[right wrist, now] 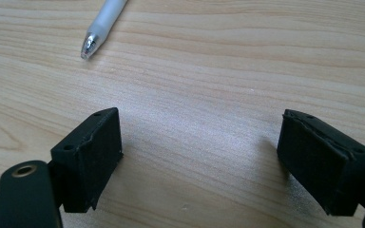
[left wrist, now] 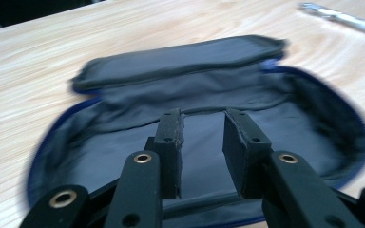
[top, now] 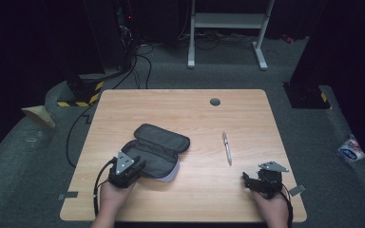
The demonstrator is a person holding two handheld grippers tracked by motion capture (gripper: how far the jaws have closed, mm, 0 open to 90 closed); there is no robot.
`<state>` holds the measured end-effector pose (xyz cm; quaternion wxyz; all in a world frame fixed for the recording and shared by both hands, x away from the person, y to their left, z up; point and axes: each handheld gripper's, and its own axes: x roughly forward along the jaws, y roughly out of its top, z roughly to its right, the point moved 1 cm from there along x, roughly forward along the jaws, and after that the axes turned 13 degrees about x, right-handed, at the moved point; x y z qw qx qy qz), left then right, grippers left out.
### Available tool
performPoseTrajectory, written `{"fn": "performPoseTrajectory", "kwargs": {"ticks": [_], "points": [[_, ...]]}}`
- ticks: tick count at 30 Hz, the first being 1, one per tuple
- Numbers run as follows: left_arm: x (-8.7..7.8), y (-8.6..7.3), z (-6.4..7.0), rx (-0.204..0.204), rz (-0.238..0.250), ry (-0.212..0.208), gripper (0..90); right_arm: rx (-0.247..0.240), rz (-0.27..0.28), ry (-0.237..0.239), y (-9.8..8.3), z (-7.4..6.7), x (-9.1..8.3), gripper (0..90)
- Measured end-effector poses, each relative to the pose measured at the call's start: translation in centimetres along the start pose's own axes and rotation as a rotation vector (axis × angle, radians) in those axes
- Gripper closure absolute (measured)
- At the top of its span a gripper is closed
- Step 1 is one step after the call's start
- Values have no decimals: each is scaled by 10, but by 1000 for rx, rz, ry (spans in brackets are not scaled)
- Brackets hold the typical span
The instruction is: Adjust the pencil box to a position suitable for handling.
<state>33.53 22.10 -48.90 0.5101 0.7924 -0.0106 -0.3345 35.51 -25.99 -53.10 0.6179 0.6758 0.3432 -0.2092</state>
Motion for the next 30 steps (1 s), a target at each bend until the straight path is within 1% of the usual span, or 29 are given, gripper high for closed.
{"fn": "performPoseTrajectory", "kwargs": {"ticks": [1, 2, 3, 4, 5, 8, 9, 14, 16, 17, 18, 19, 20, 21, 22, 23, 24, 27, 28, 29, 30], "points": [[-1, -4, -7, -21, 1, 20, 678, -1, 0, 0, 0, 0, 0, 148], [-1, -4, -7, -21, 1, 20, 678, 0, 0, 0, 0, 0, 0, 148], [-4, -8, -14, -41, 1, 40, 678, 0, 0, 0, 0, 0, 0, 148], [-4, -8, -14, -41, 1, 40, 679, 0, 0, 0, 0, 0, 0, 148], [-4, -9, -16, -50, 2, 47, 679, 0, 0, 0, 0, 0, 0, 148], [-7, -14, -26, -71, 5, 69, 689, -2, 3, 1, 0, 0, 0, 149], [-9, -16, -29, -81, 5, 79, 689, -2, 3, 1, 0, 0, 0, 149], [-12, -24, -43, -128, 9, 104, 688, -2, 3, 2, 0, 0, 0, 151], [-11, -29, -48, -155, 8, 109, 681, -3, 3, 2, 0, 0, 0, 151], [-11, -32, -52, -182, 6, 106, 673, -3, 3, 2, 0, 0, 0, 151], [-11, -32, -52, -182, 6, 106, 668, -2, 3, 2, 0, 0, 0, 151], [-10, -33, -54, -192, 8, 101, 668, -2, 3, 2, 0, 0, 0, 151], [-9, -35, -55, -205, 6, 94, 658, -3, 3, 2, 0, 0, 0, 151], [-6, -38, -57, -233, -2, 75, 658, -2, 3, 2, 0, 0, 0, 152], [-6, -38, -57, -233, -2, 75, 662, -2, 3, 2, 0, 0, 0, 152], [-3, -40, -58, -241, -16, 60, 667, -3, 3, 1, 0, 0, 0, 151], [-2, -41, -58, -248, -17, 55, 683, -3, 4, 2, 0, 0, 0, 153], [-2, -42, -58, -249, -20, 47, 708, 2, 3, 2, 0, 0, 0, 154], [-2, -42, -57, -262, -15, 24, 725, 2, 3, 2, 0, 0, 0, 154], [-2, -42, -56, -258, -16, 13, 729, 3, 3, 2, 0, 0, 0, 154], [-2, -42, -56, -258, -16, 13, 734, 3, 3, 2, 0, 0, 0, 154]]}}
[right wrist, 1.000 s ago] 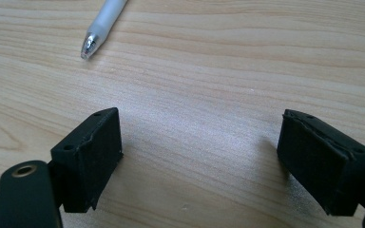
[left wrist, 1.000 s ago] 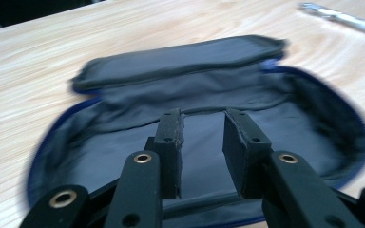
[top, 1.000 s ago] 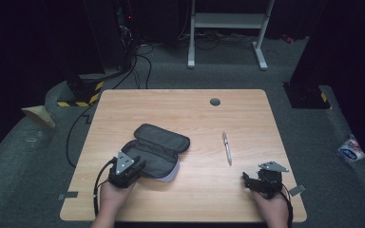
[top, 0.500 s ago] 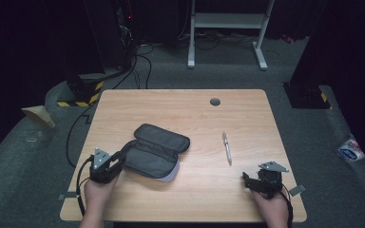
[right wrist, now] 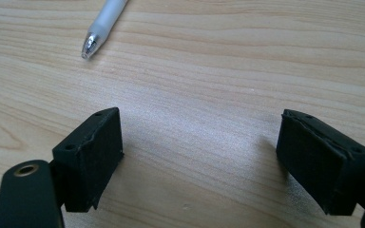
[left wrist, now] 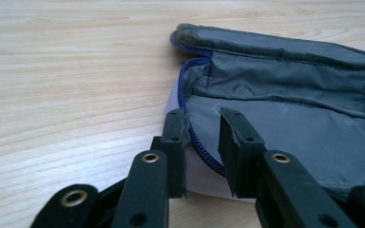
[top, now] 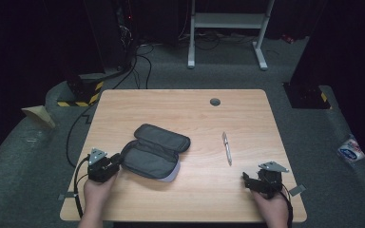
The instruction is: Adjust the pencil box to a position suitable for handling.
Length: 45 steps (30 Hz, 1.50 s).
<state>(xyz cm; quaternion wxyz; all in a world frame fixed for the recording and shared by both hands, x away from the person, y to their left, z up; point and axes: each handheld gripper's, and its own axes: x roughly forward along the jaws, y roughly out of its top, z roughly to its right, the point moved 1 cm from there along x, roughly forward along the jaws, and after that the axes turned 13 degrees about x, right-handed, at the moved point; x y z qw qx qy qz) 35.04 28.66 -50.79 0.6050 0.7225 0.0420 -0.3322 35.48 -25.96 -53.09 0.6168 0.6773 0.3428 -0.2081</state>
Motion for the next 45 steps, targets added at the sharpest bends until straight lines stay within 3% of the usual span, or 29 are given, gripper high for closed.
{"fn": "performPoseTrajectory", "kwargs": {"ticks": [7, 8, 14, 15, 16, 19, 21, 26, 38, 45], "points": [[5, 2, 18, 54, -19, -47, 752, -14, 12, 8, -1, 1, -2, 234], [6, 3, 22, 65, -23, -59, 753, -21, 12, 33, -2, 2, -5, 280], [11, 8, 43, 112, -23, -115, 755, -18, 52, 82, -2, -3, -11, 325], [13, 11, 55, 144, -24, -135, 754, -37, 73, 83, -1, -10, -13, 323], [13, 11, 55, 144, -24, -135, 754, -37, 73, 83, -1, -10, -13, 323], [17, 16, 72, 171, -17, -171, 752, -57, 81, 95, -1, -17, -14, 320], [20, 19, 84, 215, -21, -171, 746, -63, 82, 108, -2, -24, -16, 320], [28, 24, 104, 264, -9, -176, 747, -93, 105, 136, 0, -38, -21, 331], [29, 26, 106, 270, 5, -175, 758, -114, 126, 216, 1, -72, -27, 349], [28, 26, 103, 246, 25, -149, 721, -124, 124, 240, 12, -101, -13, 374]]}}
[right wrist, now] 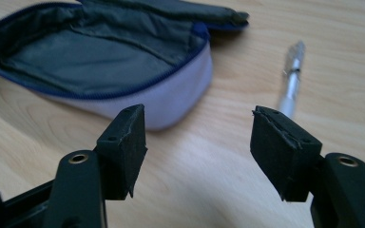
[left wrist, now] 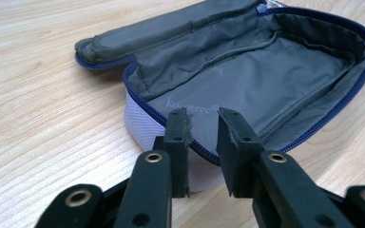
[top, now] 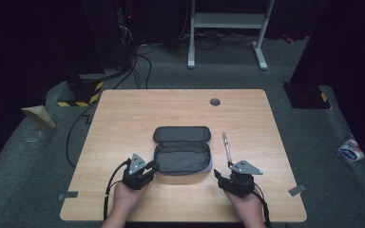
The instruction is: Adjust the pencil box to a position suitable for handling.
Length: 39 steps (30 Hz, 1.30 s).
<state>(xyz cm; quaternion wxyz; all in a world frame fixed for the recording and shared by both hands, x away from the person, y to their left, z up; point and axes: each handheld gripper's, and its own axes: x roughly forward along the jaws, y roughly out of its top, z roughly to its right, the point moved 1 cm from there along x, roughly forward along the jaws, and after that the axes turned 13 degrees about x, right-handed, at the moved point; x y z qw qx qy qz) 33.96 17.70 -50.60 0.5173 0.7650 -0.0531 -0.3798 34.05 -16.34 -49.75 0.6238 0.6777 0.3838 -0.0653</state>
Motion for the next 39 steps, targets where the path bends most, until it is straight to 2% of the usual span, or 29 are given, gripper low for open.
{"fn": "performPoseTrajectory", "kwargs": {"ticks": [6, 8, 12, 14, 21, 25, 32, 34, 36, 39], "points": [[1, -1, -1, -8, -1, 23, 683, -22, 25, 16, 17, -15, 11, 416], [2, -2, 0, -7, -3, 24, 681, -14, 29, 22, 23, -19, 18, 447], [4, -4, 1, 5, -10, 22, 732, -10, -14, 13, 23, -21, 33, 556], [5, -4, 1, 5, -11, 19, 737, -9, -40, -6, 20, -22, 39, 588], [11, -6, 3, 21, -22, 25, 785, 6, -81, -31, 9, -16, 47, 648], [12, -7, 1, 11, -15, 21, 782, 7, -71, -33, 7, -14, 46, 653], [23, -3, -4, 17, -4, 43, 782, 1, -52, -55, 11, -8, 50, 658], [27, 0, -3, 13, 3, 43, 784, 2, -51, -62, 12, -7, 50, 658], [35, 4, 1, 29, 12, 40, 784, 14, -50, -88, 14, 1, 49, 658], [37, 5, 3, 20, 22, 33, 784, 23, -52, -93, 16, 5, 48, 655]]}}
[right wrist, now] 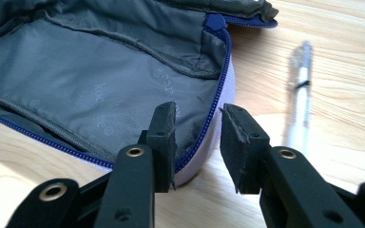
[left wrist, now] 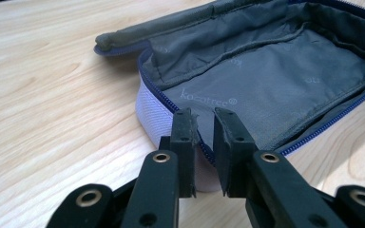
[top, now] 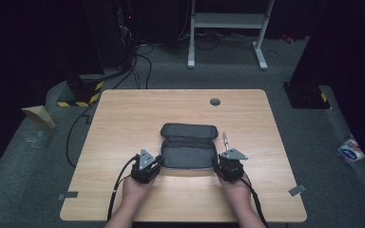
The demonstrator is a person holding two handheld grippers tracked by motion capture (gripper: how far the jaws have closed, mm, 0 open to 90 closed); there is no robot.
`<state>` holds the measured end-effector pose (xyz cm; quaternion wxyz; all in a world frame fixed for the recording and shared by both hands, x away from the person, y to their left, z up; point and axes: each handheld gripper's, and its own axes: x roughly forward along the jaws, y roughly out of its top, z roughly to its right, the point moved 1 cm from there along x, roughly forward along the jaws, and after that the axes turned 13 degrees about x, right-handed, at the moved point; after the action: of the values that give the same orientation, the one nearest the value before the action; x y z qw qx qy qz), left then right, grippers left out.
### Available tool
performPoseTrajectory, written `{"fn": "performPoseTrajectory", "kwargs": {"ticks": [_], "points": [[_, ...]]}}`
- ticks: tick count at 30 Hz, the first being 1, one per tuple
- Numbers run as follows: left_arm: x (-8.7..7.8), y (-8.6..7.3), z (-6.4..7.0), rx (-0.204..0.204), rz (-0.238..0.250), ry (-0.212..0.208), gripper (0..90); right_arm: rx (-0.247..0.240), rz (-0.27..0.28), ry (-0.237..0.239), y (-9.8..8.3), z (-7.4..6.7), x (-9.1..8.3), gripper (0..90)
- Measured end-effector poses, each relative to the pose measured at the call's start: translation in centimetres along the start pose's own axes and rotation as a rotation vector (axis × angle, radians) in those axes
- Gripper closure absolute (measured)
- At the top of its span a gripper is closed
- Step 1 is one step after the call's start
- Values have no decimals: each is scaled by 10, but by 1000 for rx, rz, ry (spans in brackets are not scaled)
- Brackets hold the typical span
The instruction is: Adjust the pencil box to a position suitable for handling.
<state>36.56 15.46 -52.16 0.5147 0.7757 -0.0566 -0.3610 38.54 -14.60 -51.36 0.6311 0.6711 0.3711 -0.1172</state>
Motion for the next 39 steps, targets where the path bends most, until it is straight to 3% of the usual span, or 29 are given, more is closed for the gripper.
{"fn": "performPoseTrajectory", "kwargs": {"ticks": [3, 6, 8, 9, 13, 16, 20, 24, 27, 30, 31, 32, 35, 39], "points": [[1, 1, 1, 12, 2, 2, 778, -4, 0, -5, 1, 4, -1, 648], [-1, 2, 0, -8, 10, 8, 754, -3, 4, -2, 1, 3, -1, 628], [-4, 3, -2, -40, 24, 3, 730, 6, 15, 13, 3, 1, -4, 591], [-7, 5, -2, -60, 35, -6, 698, -2, 38, 44, 5, 0, -10, 542], [-21, 10, -6, -111, 99, -6, 679, 4, 81, 71, 9, -1, -22, 522], [-36, 13, -13, -92, 118, 11, 655, 10, 114, 61, 15, 8, -33, 514], [-43, 4, -24, -93, 79, 33, 630, 39, 106, 17, 17, 25, -34, 520], [-50, -19, -43, -121, -16, 47, 596, 57, 76, -24, 14, 48, -32, 526], [-55, -33, -49, -93, -83, 78, 579, 63, 63, -38, 11, 59, -31, 527], [-58, -46, -54, -77, -135, 110, 563, 69, 54, -52, 7, 66, -31, 525], [-58, -53, -57, -90, -156, 129, 528, 71, 51, -57, 4, 69, -30, 521], [-58, -53, -57, -90, -156, 129, 513, 71, 51, -57, 4, 69, -30, 521], [-55, -60, -60, -113, -222, 131, 460, 55, 43, -71, 1, 67, -27, 499], [-52, -60, -57, -101, -222, 109, 416, 44, 40, -61, 0, 63, -25, 506]]}}
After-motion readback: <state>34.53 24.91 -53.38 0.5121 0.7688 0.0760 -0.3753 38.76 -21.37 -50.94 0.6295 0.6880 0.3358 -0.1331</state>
